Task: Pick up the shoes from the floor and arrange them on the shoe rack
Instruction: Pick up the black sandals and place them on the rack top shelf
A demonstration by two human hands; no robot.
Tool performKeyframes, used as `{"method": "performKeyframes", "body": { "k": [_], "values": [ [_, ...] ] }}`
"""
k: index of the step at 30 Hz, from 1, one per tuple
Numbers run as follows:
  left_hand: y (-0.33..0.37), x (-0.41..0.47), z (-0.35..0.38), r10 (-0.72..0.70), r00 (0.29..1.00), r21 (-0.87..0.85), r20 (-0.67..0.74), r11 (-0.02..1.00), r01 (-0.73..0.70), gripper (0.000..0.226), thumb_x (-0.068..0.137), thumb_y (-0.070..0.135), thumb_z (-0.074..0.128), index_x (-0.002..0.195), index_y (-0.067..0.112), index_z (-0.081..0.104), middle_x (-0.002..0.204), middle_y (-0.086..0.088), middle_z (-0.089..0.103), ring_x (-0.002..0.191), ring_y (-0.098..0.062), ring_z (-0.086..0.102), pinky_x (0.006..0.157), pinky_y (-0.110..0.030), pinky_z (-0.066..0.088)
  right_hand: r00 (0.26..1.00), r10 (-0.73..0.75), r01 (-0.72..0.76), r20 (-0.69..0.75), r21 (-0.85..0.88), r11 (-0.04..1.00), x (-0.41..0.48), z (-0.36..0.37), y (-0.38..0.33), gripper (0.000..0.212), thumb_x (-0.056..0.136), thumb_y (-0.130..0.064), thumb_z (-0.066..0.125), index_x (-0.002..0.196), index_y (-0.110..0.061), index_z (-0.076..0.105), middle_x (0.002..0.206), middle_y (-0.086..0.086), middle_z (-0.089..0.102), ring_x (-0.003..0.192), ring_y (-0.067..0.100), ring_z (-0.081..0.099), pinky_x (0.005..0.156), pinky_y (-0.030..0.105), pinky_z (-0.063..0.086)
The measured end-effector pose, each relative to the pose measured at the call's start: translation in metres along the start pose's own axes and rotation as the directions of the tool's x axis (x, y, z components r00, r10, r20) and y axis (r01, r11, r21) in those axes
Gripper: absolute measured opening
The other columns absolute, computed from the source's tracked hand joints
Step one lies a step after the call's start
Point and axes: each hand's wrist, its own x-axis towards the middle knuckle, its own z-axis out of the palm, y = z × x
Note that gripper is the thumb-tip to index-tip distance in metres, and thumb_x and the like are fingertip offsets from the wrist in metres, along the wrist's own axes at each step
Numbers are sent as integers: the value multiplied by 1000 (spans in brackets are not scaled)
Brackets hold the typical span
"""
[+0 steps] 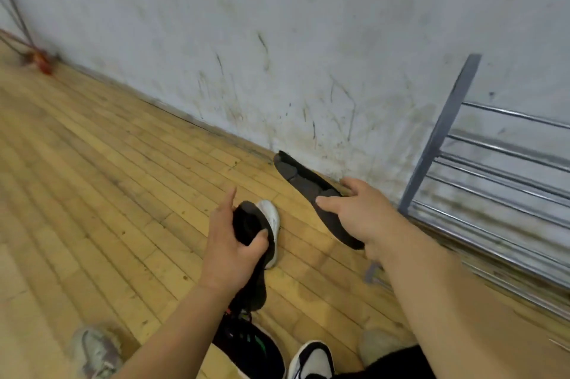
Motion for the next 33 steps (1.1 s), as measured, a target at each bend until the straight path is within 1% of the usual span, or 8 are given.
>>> {"method": "performKeyframes", "body": {
  "k": [3, 5, 9, 13, 19, 23, 28, 33],
  "values": [
    [66, 5, -23, 97, 994, -107, -45, 989, -101, 86, 88, 26, 77, 152, 54, 27, 143, 8, 49, 133, -14, 49, 111, -42, 46, 986, -162, 165, -41, 66, 984, -50, -33, -25, 73, 90, -42, 76, 154, -42, 41, 147, -8, 48, 128, 18, 52, 102, 35, 49],
    [112, 5, -28, 192, 981, -164, -34, 967, -195, 71, 90, 28, 74, 144, 54, 38, 139, 15, 51, 130, -7, 51, 111, -40, 48, 952, -289, 288, -104, -25, 957, -83, -67, -31, 70, 92, -43, 74, 152, -48, 40, 132, -16, 47, 116, 8, 50, 82, 16, 44],
    [205, -6, -3, 397, 917, -207, 37, 901, -382, 62, 88, 38, 70, 144, 48, 45, 140, 21, 52, 129, -4, 52, 111, -39, 48, 869, -411, 367, -275, -199, 909, -142, -151, -19, 58, 93, -39, 73, 142, -53, 44, 120, -33, 54, 96, -10, 55, 68, 5, 39],
    [294, -32, 52, 541, 830, -258, 136, 828, -498, 61, 93, 37, 70, 145, 52, 42, 141, 20, 50, 129, -7, 51, 111, -35, 46, 762, -396, 300, -512, -263, 917, -187, -227, 27, 61, 90, -39, 76, 143, -47, 48, 132, -20, 59, 111, 3, 58, 87, 23, 44],
    [386, -80, 158, 572, 758, -300, 314, 817, -492, 62, 95, 41, 65, 150, 49, 38, 147, 10, 48, 130, -14, 50, 106, -33, 46, 596, -190, 125, -781, -144, 982, -219, -298, 122, 58, 91, -42, 73, 142, -45, 47, 128, -13, 58, 108, 11, 57, 89, 35, 50],
    [432, -95, 229, 537, 735, -247, 414, 843, -477, 66, 93, 41, 61, 154, 42, 36, 142, 0, 49, 126, -22, 53, 95, -31, 41, 549, -98, 43, -830, -89, 995, -217, -340, 157, 60, 90, -48, 71, 144, -45, 45, 125, -8, 60, 98, 14, 64, 74, 36, 57],
    [477, -91, 307, 453, 738, -88, 501, 875, -477, 73, 87, 49, 57, 155, 35, 35, 141, -6, 52, 124, -32, 56, 100, -45, 51, 477, -80, -30, -875, -107, 994, -200, -376, 176, 65, 88, -57, 65, 147, -43, 42, 127, -5, 54, 114, 24, 57, 97, 51, 54],
    [501, -74, 366, 322, 770, 133, 551, 877, -462, 79, 77, 56, 55, 149, 30, 36, 138, -6, 52, 121, -38, 55, 101, -55, 48, 455, -89, -120, -886, -160, 980, -176, -400, 184, 67, 92, -56, 64, 151, -39, 38, 139, 0, 48, 121, 31, 48, 102, 50, 49]
  ]
}}
